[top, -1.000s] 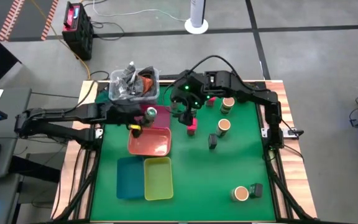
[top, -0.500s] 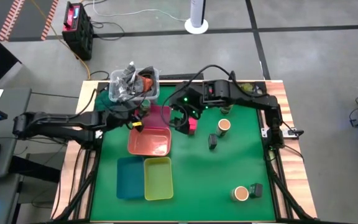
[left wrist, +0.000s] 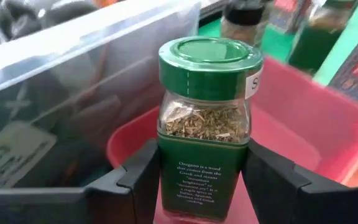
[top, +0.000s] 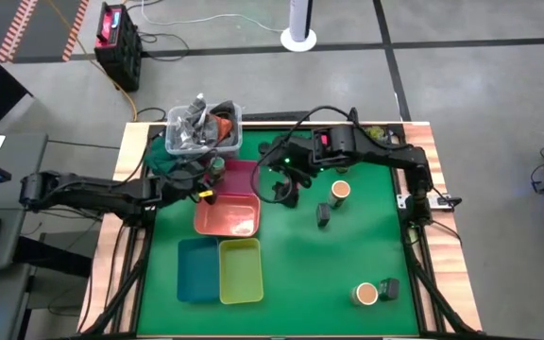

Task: Sort spices by type
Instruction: Put the bottom green seasoning bottle into the red bin, then put the green seasoning bottle into the red bin

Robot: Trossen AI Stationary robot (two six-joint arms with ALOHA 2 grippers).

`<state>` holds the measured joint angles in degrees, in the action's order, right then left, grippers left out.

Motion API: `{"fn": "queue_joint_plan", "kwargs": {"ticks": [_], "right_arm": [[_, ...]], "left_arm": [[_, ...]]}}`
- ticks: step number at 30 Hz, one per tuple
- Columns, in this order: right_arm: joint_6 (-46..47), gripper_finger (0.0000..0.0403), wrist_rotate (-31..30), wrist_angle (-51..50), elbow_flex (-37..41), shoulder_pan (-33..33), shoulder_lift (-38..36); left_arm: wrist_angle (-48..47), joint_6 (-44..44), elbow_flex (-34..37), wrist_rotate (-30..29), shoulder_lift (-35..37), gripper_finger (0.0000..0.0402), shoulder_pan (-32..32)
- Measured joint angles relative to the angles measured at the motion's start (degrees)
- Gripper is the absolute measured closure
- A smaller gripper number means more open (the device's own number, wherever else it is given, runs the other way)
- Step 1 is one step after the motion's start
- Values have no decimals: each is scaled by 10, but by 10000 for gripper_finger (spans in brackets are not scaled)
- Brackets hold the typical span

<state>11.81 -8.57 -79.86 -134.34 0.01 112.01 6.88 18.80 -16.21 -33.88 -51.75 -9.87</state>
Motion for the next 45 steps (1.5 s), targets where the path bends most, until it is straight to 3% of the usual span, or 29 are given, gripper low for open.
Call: {"fn": "queue_joint_plan", "kwargs": {"ticks": [5,21,31,45], "right_arm": [[-2,58,-23,-71,0,-10,0],[-3,58,-25,-89,0,-47,-7],[-24,58,-19,-53,31,-118,-7],[-20,58,37,78,211,-194,-6]], "left_arm": [[-2,12,18,-2,0,187,0],[-8,52,9,21,1,150,0],[-192,64,-78,20,4,139,3],[-337,83,-168,25,52,139,6]]}}
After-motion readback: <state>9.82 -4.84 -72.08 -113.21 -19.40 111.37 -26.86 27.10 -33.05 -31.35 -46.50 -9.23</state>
